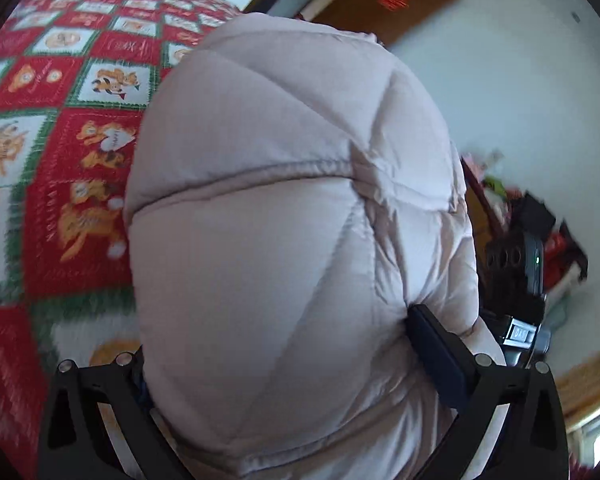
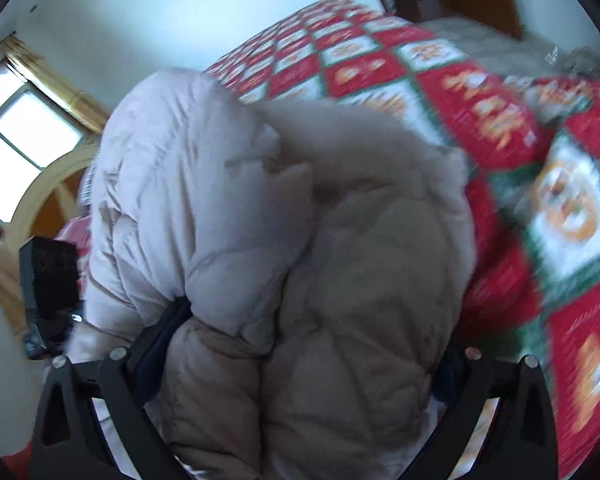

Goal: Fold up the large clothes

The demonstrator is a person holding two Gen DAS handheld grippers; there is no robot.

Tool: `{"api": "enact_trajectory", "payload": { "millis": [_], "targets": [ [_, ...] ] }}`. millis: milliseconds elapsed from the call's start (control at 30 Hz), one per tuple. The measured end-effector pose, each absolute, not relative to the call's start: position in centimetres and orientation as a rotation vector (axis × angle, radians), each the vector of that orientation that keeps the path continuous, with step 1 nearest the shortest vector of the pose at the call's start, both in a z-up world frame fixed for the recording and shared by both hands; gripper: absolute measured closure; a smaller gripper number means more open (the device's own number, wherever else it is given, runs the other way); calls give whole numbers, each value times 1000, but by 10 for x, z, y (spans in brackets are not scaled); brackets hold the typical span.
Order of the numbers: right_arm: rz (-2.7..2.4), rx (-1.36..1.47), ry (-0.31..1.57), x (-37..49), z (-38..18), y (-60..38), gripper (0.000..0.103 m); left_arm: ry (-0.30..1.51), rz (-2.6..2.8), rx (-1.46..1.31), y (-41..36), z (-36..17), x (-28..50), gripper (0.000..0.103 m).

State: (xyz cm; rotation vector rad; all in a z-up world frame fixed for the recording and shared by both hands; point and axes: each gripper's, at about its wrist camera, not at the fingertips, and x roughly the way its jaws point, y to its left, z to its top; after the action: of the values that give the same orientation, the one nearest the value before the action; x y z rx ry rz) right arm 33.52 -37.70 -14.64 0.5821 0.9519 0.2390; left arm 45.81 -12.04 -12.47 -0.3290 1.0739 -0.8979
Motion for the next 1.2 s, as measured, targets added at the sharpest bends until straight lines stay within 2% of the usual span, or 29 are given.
{"api": "enact_trajectory", "payload": {
  "millis": [233,333,533,900,1200],
  "targets": [
    [411,602,978,235,-155,-297,5,1134,-840,-236,-52,-101,365,1],
    [327,561,876,209,-160,-281,3,1089,-780,-205,-46,-103,344,1],
    [245,749,753,198,-183,-294,0,1048,-662,-214,-61,-103,341,1],
    [216,700,849,212,-176,-306,0,1043,-634,-223,-52,-104,318,1],
    [205,642,838,213,-175,-300,0,1017,-616,-215,-54,-104,305,1]
  ]
}}
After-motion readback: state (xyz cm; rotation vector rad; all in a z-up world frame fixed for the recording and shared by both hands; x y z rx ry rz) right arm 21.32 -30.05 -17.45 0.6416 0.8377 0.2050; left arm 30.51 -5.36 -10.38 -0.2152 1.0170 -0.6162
